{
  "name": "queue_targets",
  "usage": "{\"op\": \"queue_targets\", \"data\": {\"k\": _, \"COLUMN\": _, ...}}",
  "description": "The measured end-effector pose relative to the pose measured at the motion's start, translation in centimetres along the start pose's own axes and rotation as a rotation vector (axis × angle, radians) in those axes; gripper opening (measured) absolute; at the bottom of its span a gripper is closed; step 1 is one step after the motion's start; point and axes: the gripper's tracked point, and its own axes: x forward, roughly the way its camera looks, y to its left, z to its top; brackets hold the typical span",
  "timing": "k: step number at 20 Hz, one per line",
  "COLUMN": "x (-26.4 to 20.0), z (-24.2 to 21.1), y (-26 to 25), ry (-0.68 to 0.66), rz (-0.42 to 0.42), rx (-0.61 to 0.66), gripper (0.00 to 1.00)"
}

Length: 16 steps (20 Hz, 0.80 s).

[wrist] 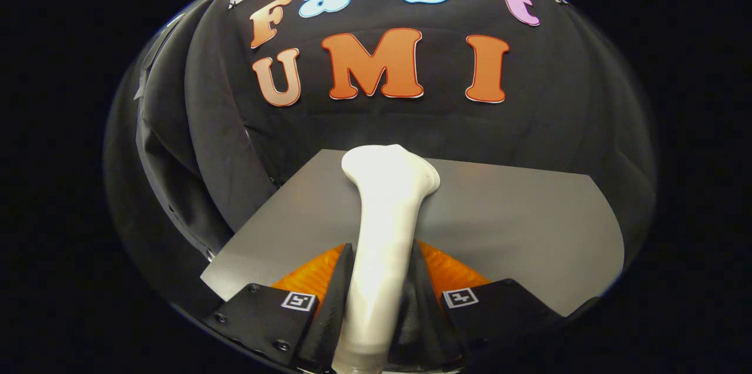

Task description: Iron the clothes twice with a garment steamer, once on the left side and once on the right side.

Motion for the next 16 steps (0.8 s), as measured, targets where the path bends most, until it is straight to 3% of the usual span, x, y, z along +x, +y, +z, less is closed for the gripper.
{"op": "queue_targets", "data": {"k": 1, "x": -0.6, "z": 0.1, "y": 0.3, "ry": -0.008, "rz": 0.014, "rx": 0.013, "gripper": 0.65}}
{"op": "queue_targets", "data": {"k": 7, "x": -0.4, "z": 0.6, "y": 0.9, "ry": -0.046, "rz": -0.005, "rx": 0.032, "gripper": 0.44}}
{"op": "queue_targets", "data": {"k": 16, "x": -6.2, "z": 3.6, "y": 1.9, "ry": -0.289, "rz": 0.03, "rx": 0.065, "gripper": 0.42}}
